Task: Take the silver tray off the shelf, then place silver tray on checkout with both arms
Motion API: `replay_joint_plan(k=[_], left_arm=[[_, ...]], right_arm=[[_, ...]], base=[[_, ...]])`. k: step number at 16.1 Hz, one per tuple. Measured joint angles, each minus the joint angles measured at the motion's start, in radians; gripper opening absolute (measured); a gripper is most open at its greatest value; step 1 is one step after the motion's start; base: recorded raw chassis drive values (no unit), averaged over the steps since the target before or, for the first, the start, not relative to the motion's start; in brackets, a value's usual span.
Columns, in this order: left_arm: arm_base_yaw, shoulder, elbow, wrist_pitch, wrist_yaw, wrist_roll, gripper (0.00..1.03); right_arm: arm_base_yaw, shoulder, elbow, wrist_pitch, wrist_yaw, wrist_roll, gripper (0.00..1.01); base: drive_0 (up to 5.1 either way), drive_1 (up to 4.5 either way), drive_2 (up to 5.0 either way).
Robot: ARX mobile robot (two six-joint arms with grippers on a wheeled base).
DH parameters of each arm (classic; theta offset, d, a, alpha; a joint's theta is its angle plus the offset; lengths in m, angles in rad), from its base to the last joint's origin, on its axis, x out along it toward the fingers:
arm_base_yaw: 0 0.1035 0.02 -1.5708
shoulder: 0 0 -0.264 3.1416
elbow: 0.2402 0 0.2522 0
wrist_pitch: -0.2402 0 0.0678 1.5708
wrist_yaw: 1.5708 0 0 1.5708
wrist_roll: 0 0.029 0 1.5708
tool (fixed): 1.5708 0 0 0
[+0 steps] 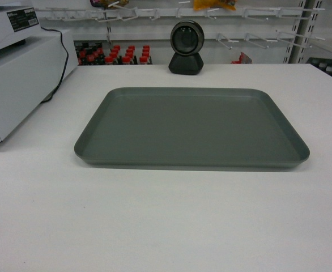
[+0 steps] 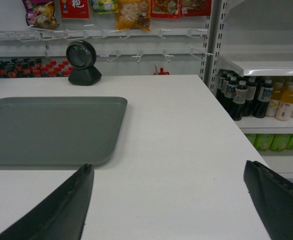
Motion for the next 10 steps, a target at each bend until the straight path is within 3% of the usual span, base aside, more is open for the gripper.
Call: replay_joint_plan(k=[3, 5, 10], left_arm=[[0.000, 0.000, 0.000, 0.000, 0.000, 0.000, 0.91], [0.000, 0.000, 0.000, 0.000, 0.000, 0.000, 1.00], [0.000, 0.000, 0.000, 0.000, 0.000, 0.000, 0.98]], right_arm=[[0.000, 0.000, 0.000, 0.000, 0.000, 0.000, 1.00], [0.000, 0.000, 0.000, 0.000, 0.000, 0.000, 0.97], [0.000, 0.000, 0.000, 0.000, 0.000, 0.000, 0.98]], base=[[0.0, 0.00, 0.0], [0.0, 0.00, 0.0], [0.0, 0.00, 0.0]])
